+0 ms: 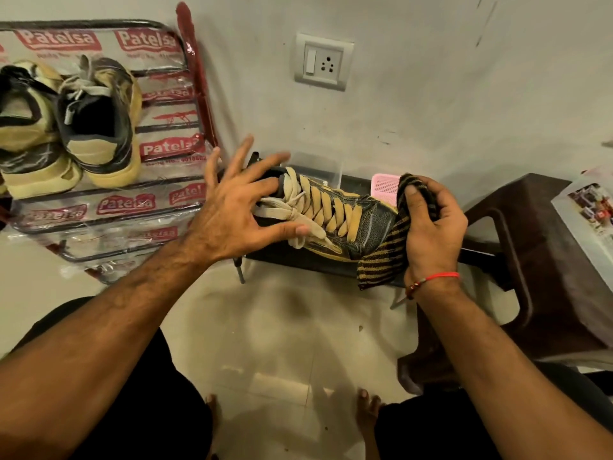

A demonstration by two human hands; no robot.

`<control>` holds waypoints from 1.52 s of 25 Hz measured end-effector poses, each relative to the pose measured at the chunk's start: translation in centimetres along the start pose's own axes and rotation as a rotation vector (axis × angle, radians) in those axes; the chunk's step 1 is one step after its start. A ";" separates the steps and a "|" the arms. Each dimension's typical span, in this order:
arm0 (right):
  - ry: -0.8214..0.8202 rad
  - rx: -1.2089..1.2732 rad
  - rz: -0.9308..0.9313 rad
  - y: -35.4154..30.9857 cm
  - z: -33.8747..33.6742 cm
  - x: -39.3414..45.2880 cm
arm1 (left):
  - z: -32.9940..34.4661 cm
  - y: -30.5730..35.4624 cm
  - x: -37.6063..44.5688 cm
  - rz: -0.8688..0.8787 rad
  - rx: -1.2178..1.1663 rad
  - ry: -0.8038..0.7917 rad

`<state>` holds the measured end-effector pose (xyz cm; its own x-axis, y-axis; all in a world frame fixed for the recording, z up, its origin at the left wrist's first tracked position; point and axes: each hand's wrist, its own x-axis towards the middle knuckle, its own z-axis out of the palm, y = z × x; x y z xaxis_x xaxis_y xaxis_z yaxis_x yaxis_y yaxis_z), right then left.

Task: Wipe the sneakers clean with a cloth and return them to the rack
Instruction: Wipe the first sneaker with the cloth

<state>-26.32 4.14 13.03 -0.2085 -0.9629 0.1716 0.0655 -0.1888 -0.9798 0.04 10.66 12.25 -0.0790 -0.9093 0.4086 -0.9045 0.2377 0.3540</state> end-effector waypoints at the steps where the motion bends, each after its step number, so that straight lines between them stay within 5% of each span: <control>1: 0.013 0.003 0.014 0.0 0.0 0.0 | 0.1 -0.3 -0.2 0.060 0.045 -0.015; 5: -0.121 -0.016 0.094 0.0 0.4 -0.4 | 0.4 -1.5 -0.3 0.104 0.051 0.178; 9: -0.474 -0.709 -0.499 -0.6 -0.1 -0.4 | 0.6 -2.1 0.0 0.071 0.079 0.292; 12: -0.654 -1.044 -0.660 -0.8 0.3 -1.7 | 0.9 -2.1 -0.2 0.066 0.175 0.324; 17: -1.088 -0.983 -0.629 -1.1 0.6 -3.0 | 0.9 -2.4 -0.2 0.049 0.213 0.375; 21: -0.918 -0.951 -0.573 -1.1 -0.2 -0.7 | 1.1 -2.3 0.2 0.032 0.163 0.431; 25: -1.057 -0.913 -0.641 -1.2 -0.2 -1.9 | 1.0 -2.4 0.1 0.013 0.113 0.443; 28: -0.795 -0.985 -0.610 -1.6 -0.3 -0.5 | 1.0 -2.3 0.2 -0.010 0.103 0.473; 31: -1.010 -0.933 -0.686 -1.4 -0.1 -2.0 | 0.9 -2.5 0.1 -0.026 0.104 0.486; 35: -0.635 -1.040 -0.631 -1.4 -0.5 -0.5 | 0.8 -2.0 0.3 0.023 0.081 0.493; 38: -0.818 -1.054 -0.699 -0.5 -1.0 -0.3 | 1.0 -2.0 0.0 0.087 0.078 0.451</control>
<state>-27.27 4.75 13.32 0.7090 -0.6463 0.2822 -0.5997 -0.7630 -0.2410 1.40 9.83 10.69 0.0187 -0.6435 0.7652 -0.9328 0.2642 0.2450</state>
